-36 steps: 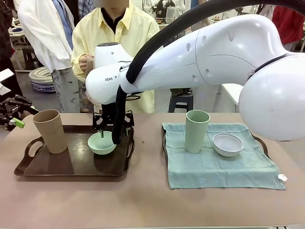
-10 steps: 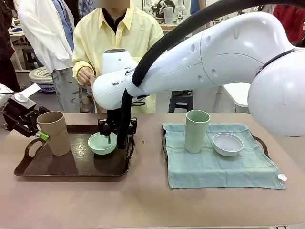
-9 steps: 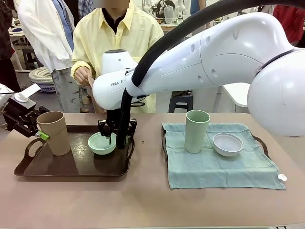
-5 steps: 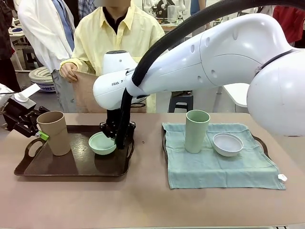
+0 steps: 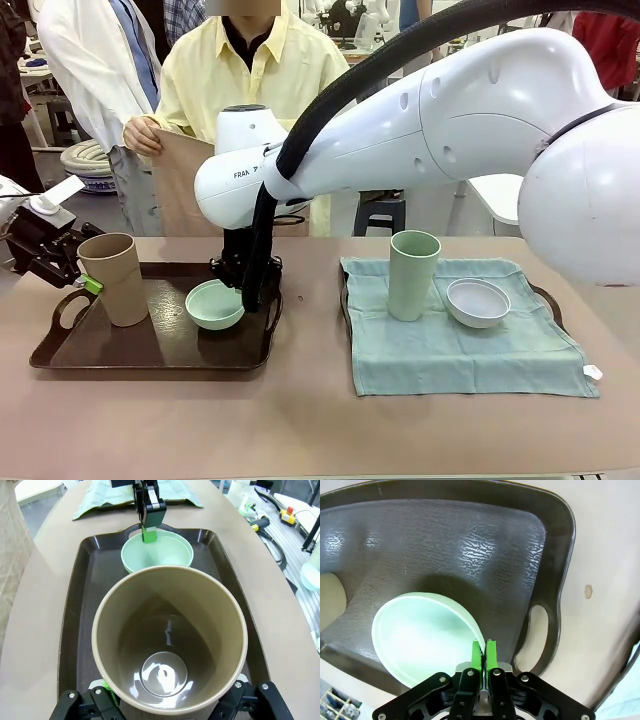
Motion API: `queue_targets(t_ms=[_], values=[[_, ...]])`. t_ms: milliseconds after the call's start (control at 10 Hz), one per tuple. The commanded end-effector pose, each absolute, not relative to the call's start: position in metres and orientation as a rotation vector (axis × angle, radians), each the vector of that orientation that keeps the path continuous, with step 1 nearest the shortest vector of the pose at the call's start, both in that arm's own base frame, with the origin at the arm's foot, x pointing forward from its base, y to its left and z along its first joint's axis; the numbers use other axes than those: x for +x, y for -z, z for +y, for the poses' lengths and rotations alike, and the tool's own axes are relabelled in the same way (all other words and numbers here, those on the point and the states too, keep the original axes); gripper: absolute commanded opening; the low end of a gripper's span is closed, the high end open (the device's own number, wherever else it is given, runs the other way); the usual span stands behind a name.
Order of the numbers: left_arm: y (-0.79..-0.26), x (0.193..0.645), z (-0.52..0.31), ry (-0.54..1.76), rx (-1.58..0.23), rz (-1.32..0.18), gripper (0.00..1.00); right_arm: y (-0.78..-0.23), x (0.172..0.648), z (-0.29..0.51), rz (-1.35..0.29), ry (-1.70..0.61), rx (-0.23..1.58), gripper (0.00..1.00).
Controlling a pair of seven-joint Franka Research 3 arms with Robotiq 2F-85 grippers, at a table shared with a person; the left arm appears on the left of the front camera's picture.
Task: Set up a tray with a mat and arrange the tableware.
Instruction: Pick up the Picnic Bowl and Reusable plastic cup from the Handle tray in front of the human's position and hold them in the air.
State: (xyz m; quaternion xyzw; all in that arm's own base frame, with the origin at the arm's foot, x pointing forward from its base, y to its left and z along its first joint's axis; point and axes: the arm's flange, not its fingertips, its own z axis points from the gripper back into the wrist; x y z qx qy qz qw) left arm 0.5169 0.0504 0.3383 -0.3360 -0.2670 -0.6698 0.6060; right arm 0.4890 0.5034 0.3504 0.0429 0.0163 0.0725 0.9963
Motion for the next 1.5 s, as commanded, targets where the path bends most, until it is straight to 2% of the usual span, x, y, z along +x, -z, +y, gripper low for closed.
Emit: queue_targets(t_ms=[0,100,300,500,700,900,1100,1300,1400], values=[[-0.336,0.51,0.049,1.574,-0.782,-0.653,0.0,-0.344,0.486,0.497,0.069,-0.152,0.103,0.0],[-0.343,0.504,0.051,1.596,-0.768,-0.674,0.29,-0.348,0.486,0.496,0.09,-0.139,0.129,0.0],[-0.39,0.488,0.065,1.606,-0.831,-0.715,0.29,-0.389,0.479,0.49,0.063,-0.134,0.167,0.0],[-0.469,0.475,0.077,1.654,-0.779,-0.785,0.29,-0.456,0.461,0.493,-0.026,-0.148,0.133,0.0],[-0.535,0.471,0.081,1.687,-0.751,-0.756,0.29,-0.512,0.443,0.498,-0.096,-0.143,0.094,0.0],[-0.58,0.462,0.076,1.697,-0.732,-0.739,0.29,-0.552,0.426,0.499,-0.089,-0.165,0.112,0.0],[-0.605,0.456,0.078,1.672,-0.724,-0.698,0.29,-0.575,0.413,0.506,-0.105,-0.183,0.14,0.0],[-0.586,0.456,0.086,1.614,-0.8,-0.593,0.29,-0.572,0.421,0.499,-0.126,-0.198,0.221,0.0],[-0.603,0.455,0.078,1.672,-0.718,-0.718,0.29,-0.581,0.41,0.505,-0.105,-0.213,0.15,0.0]])
